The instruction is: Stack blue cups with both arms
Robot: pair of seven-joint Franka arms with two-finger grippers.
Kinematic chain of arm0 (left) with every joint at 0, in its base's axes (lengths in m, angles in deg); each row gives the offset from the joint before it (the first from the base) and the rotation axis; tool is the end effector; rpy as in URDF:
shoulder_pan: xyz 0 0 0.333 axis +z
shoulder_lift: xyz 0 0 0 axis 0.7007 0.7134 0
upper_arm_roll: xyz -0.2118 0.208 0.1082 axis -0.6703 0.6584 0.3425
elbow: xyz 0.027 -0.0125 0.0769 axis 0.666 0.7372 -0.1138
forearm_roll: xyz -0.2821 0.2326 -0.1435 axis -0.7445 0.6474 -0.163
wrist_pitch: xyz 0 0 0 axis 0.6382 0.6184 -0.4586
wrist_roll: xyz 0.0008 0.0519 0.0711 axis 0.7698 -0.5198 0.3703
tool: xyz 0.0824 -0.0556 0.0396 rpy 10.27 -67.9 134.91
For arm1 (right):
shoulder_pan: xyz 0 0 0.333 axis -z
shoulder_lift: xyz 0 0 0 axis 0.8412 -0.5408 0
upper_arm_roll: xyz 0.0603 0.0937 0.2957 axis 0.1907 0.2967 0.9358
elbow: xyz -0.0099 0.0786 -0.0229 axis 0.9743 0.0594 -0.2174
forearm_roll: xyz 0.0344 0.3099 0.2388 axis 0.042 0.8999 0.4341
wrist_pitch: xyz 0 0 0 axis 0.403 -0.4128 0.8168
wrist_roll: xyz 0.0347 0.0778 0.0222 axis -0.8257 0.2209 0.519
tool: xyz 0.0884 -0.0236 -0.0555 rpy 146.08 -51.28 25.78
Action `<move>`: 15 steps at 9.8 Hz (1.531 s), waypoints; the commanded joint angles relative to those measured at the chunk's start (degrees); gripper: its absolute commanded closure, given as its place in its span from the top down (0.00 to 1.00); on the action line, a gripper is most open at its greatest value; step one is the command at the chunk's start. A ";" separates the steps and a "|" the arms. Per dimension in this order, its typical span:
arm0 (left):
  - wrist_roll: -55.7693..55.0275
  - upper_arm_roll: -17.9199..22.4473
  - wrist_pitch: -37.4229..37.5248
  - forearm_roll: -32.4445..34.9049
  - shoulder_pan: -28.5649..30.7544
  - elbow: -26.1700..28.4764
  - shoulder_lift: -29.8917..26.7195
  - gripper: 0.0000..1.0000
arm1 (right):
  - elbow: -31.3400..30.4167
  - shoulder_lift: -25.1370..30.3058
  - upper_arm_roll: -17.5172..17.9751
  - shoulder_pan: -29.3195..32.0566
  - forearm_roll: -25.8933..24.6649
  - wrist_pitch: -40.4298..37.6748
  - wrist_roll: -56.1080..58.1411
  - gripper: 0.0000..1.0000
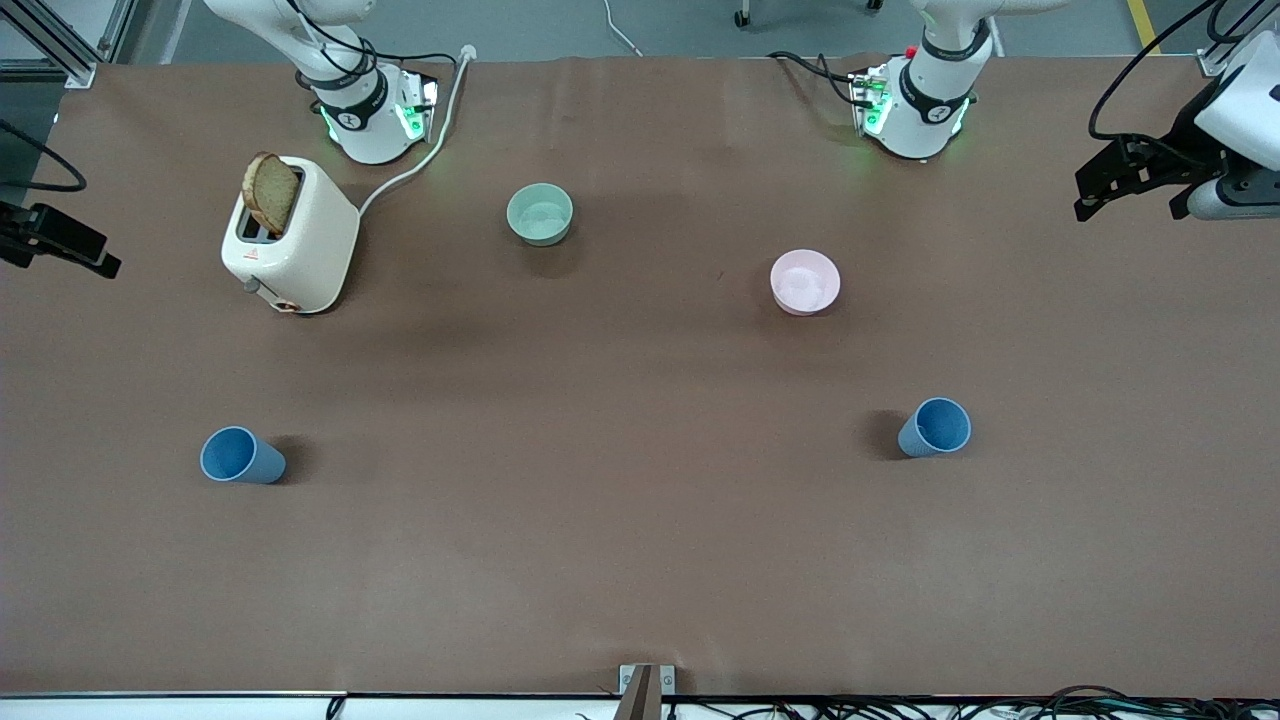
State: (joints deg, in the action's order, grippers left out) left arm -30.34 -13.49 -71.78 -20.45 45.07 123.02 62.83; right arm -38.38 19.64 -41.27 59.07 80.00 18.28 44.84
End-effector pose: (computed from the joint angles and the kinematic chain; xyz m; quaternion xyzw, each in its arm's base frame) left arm 0.5048 -0.0556 0.6561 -0.9999 0.0084 0.0030 0.0129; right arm 0.5503 -0.0461 0.6450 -0.9969 0.0773 0.0095 0.0082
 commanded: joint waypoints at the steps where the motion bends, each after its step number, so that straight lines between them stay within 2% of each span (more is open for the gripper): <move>1: 0.77 -0.14 1.46 0.25 0.04 -0.16 1.86 1.00 | -1.30 1.19 1.02 0.74 -0.28 -0.11 0.50 1.00; 2: 0.59 -0.14 1.37 0.25 0.12 -1.99 2.39 1.00 | -1.30 1.19 1.02 0.74 -0.28 -0.11 0.50 1.00; 4: 0.68 -0.06 1.37 0.34 0.12 -6.20 7.20 1.00 | -1.13 1.10 0.93 0.83 -0.28 0.06 1.19 1.00; 5: 0.94 -0.06 0.42 0.25 0.30 -6.40 9.58 1.00 | -0.69 0.84 0.93 0.83 -0.28 0.07 1.20 1.00; 10: -2.21 0.30 -21.71 1.13 1.97 -1.22 25.38 1.00 | -1.21 -0.13 0.84 1.00 -1.16 0.06 1.46 1.00; 12: -3.10 0.21 -26.38 1.13 1.62 -0.52 30.67 1.00 | -1.22 -4.32 0.66 2.58 -1.25 2.68 1.55 1.00; 15: -3.01 -0.23 -29.45 1.48 1.18 2.73 33.41 0.98 | -2.01 -13.72 0.66 3.99 -1.07 13.31 4.79 1.00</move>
State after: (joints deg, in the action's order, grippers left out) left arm -32.49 -13.50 -98.40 -19.91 46.54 122.88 95.23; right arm -40.95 9.56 -41.14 62.12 79.87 29.22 47.88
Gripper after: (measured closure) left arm 0.018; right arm 0.000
